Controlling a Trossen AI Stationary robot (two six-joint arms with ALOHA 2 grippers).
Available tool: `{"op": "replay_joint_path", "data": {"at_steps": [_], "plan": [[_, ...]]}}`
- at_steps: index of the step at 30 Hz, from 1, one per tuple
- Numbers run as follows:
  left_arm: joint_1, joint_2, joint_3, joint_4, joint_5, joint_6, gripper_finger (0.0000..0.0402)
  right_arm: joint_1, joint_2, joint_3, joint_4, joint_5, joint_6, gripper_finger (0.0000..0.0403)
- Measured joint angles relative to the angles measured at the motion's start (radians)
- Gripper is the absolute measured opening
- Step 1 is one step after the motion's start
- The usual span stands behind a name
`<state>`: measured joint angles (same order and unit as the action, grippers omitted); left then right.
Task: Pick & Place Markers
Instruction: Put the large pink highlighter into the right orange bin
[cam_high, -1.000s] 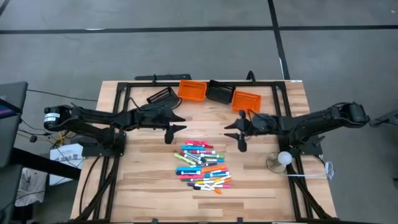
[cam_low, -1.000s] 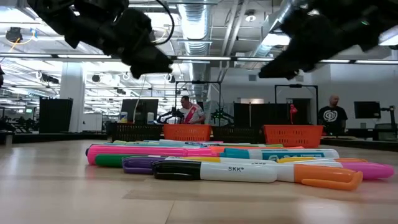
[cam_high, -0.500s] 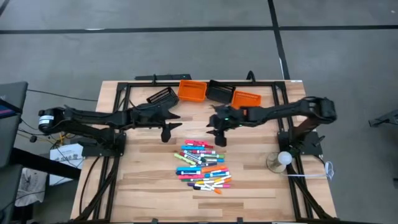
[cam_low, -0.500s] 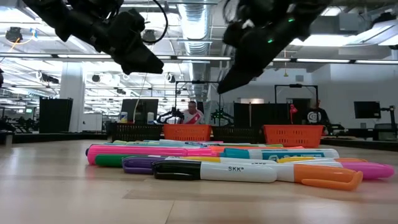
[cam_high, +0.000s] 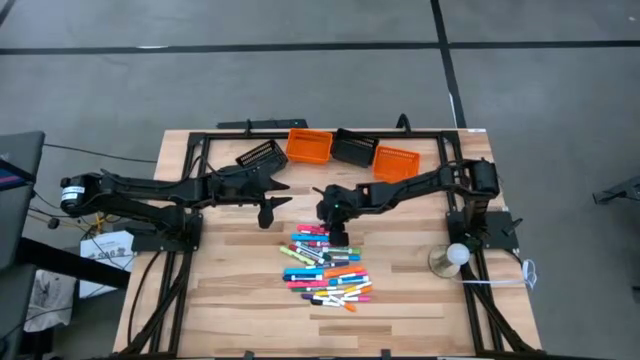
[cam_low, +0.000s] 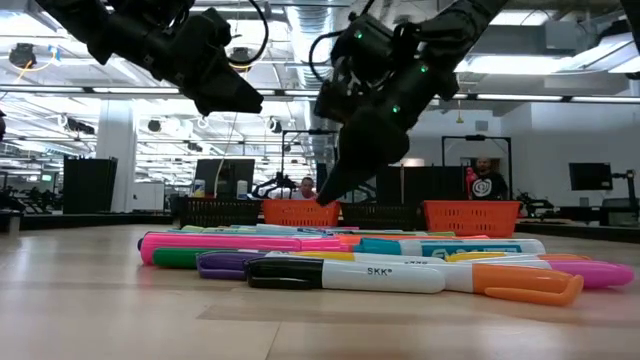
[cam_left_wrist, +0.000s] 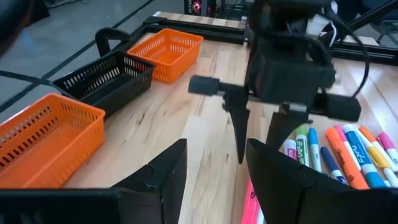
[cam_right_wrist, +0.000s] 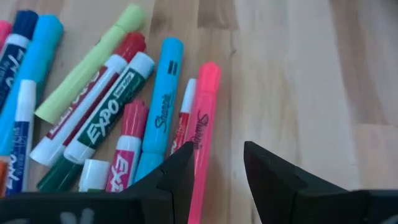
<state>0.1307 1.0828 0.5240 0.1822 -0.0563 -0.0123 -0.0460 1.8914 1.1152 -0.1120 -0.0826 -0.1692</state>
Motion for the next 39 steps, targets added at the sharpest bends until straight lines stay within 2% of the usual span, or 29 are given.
{"op": "replay_joint_path", "data": {"at_steps": [14,39], "plan": [[0.0,0.0,0.0,-0.002,0.0,-0.003,0.0166,0.026,0.061,0.002,0.035,0.001,0.001,0.013],[0.0,0.0,0.0,-0.002,0.0,-0.003,0.0166,0.004,0.061,0.0,-0.021,0.004,0.001,0.013]]}}
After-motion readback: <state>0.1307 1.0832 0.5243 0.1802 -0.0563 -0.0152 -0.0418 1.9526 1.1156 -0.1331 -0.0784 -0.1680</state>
